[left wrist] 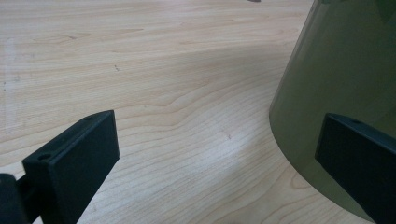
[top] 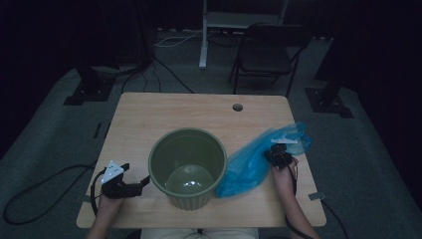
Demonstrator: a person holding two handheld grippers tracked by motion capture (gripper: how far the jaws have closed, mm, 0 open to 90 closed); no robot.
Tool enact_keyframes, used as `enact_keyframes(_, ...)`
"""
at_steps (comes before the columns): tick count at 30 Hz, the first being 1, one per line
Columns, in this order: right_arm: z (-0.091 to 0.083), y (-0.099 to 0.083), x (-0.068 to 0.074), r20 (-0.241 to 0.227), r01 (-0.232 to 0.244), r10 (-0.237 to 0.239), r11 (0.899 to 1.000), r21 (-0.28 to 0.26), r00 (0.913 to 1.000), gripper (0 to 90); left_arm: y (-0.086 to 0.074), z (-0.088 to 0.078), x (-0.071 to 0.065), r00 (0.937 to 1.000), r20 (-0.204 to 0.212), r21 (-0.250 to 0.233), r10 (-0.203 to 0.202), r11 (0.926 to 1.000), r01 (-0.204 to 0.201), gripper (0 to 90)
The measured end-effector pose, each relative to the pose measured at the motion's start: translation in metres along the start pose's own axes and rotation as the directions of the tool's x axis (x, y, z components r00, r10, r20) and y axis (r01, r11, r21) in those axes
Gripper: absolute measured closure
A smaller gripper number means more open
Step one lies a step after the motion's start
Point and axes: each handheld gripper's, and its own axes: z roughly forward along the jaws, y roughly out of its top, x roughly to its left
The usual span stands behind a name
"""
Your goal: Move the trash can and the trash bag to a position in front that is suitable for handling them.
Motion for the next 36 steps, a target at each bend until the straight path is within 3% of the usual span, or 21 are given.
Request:
enact_keyframes(3,0.008,0.013,0.006,-0.043,0.053,-0.052,0.999,0.012,0.9977,90.0,0.000,-0.001,0.001,1.0000,-0.001,-0.004,-0.004,1.0000,0.004,0.2)
enact_keyframes(5,0.008,0.020,0.009,-0.126,0.079,-0.080,0.997,-0.011,0.9888,90.0,0.000,-0.002,0.002,1.0000,-0.003,-0.006,-0.006,1.0000,0.006,0.2)
enact_keyframes(8,0.002,0.027,0.014,-0.183,0.101,-0.108,0.994,-0.044,0.9772,90.0,0.000,-0.002,0.002,1.0000,-0.004,-0.007,-0.008,0.9999,0.008,0.2)
enact_keyframes(11,-0.004,0.032,0.014,-0.221,0.113,-0.124,0.992,-0.060,0.9673,89.8,-0.001,-0.002,0.002,0.9999,-0.004,-0.009,-0.011,0.9999,0.010,0.2)
enact_keyframes(16,-0.008,0.034,0.005,-0.224,0.104,-0.114,0.993,-0.058,0.9679,84.3,-0.002,-0.002,0.003,0.9984,0.025,-0.055,-0.051,0.9971,0.052,0.2)
enact_keyframes(17,-0.008,0.034,0.002,-0.200,0.094,-0.100,0.995,-0.036,0.9747,78.3,-0.002,-0.002,0.004,0.9989,0.022,-0.063,-0.042,0.9971,0.043,0.2)
enact_keyframes(18,-0.009,0.032,-0.005,-0.175,0.053,-0.053,0.999,-0.001,0.9832,67.9,-0.002,-0.002,0.003,0.9995,0.012,-0.066,-0.030,0.9974,0.031,0.2)
enact_keyframes(20,-0.011,0.029,-0.014,-0.143,-0.025,0.030,0.999,0.042,0.9893,58.9,-0.003,-0.003,0.003,1.0000,-0.009,-0.068,0.002,0.9977,-0.002,0.3)
enact_keyframes(22,-0.016,0.022,-0.025,-0.151,-0.101,0.109,0.993,0.066,0.9825,45.3,-0.005,-0.002,0.002,0.9999,-0.007,-0.078,0.015,0.9968,-0.016,0.2)
enact_keyframes(24,-0.022,0.015,-0.030,-0.167,-0.151,0.159,0.987,0.062,0.9730,35.5,-0.006,-0.002,0.002,0.9996,-0.005,-0.076,0.029,0.9966,-0.029,0.3)
enact_keyframes(27,-0.030,0.007,-0.030,-0.179,-0.184,0.189,0.982,0.043,0.9655,23.1,-0.007,-0.002,0.001,0.9994,0.000,-0.074,0.034,0.9967,-0.034,0.3)
enact_keyframes(29,-0.029,0.006,-0.027,-0.211,-0.184,0.192,0.981,0.054,0.9585,14.2,-0.007,-0.002,0.001,0.9994,0.000,-0.074,0.034,0.9967,-0.034,0.3)
enact_keyframes(30,-0.027,0.007,-0.025,-0.215,-0.187,0.195,0.981,0.057,0.9570,13.7,-0.007,-0.003,0.000,0.9994,0.002,-0.071,0.034,0.9969,-0.034,0.3)
enact_keyframes(34,-0.011,0.013,-0.017,-0.198,-0.178,0.194,0.979,0.097,0.9608,12.8,-0.007,-0.004,0.000,0.9994,0.003,-0.069,0.034,0.9970,-0.034,0.3)
enact_keyframes(36,-0.002,0.017,-0.013,-0.188,-0.168,0.185,0.980,0.105,0.9644,12.9,-0.006,-0.005,0.001,0.9998,0.008,-0.041,0.019,0.9990,-0.018,0.3)
